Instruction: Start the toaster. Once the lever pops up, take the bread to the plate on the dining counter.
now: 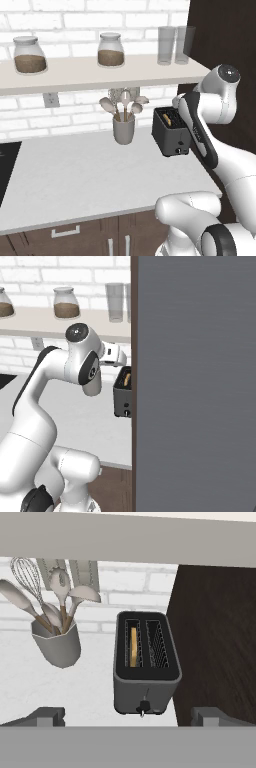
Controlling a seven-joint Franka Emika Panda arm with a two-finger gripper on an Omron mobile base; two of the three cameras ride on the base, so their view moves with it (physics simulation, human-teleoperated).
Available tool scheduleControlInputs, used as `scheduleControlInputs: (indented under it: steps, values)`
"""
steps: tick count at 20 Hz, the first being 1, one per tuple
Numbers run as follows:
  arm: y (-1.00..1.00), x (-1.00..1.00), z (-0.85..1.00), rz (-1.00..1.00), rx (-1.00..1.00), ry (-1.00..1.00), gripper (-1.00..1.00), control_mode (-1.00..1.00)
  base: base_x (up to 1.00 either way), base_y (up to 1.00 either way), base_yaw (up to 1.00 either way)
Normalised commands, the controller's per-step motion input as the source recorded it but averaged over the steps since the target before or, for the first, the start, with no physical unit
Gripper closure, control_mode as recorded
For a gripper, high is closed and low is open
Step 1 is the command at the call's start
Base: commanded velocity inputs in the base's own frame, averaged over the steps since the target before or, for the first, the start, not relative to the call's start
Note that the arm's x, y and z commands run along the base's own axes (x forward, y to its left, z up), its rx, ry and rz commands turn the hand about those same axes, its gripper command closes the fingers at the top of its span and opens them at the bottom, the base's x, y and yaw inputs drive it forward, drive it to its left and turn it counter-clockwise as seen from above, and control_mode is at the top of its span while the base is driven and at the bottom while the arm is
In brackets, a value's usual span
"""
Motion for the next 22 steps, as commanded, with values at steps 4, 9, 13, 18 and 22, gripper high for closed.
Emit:
scheduleControlInputs:
  steps: [4,9,13,18,22]
  values:
    - [0.0,0.0,0.0,0.0,0.0,0.0,-1.0,-1.0,0.0,0.0,0.0]
    - [0.0,0.0,0.0,0.0,0.0,0.0,-1.0,-1.0,0.0,0.0,0.0]
    - [0.0,0.0,0.0,0.0,0.0,0.0,-1.0,-1.0,0.0,0.0,0.0]
    - [0.0,0.0,0.0,0.0,0.0,0.0,-1.0,-1.0,0.0,0.0,0.0]
    - [0.0,0.0,0.0,0.0,0.0,0.0,-1.0,-1.0,0.0,0.0,0.0]
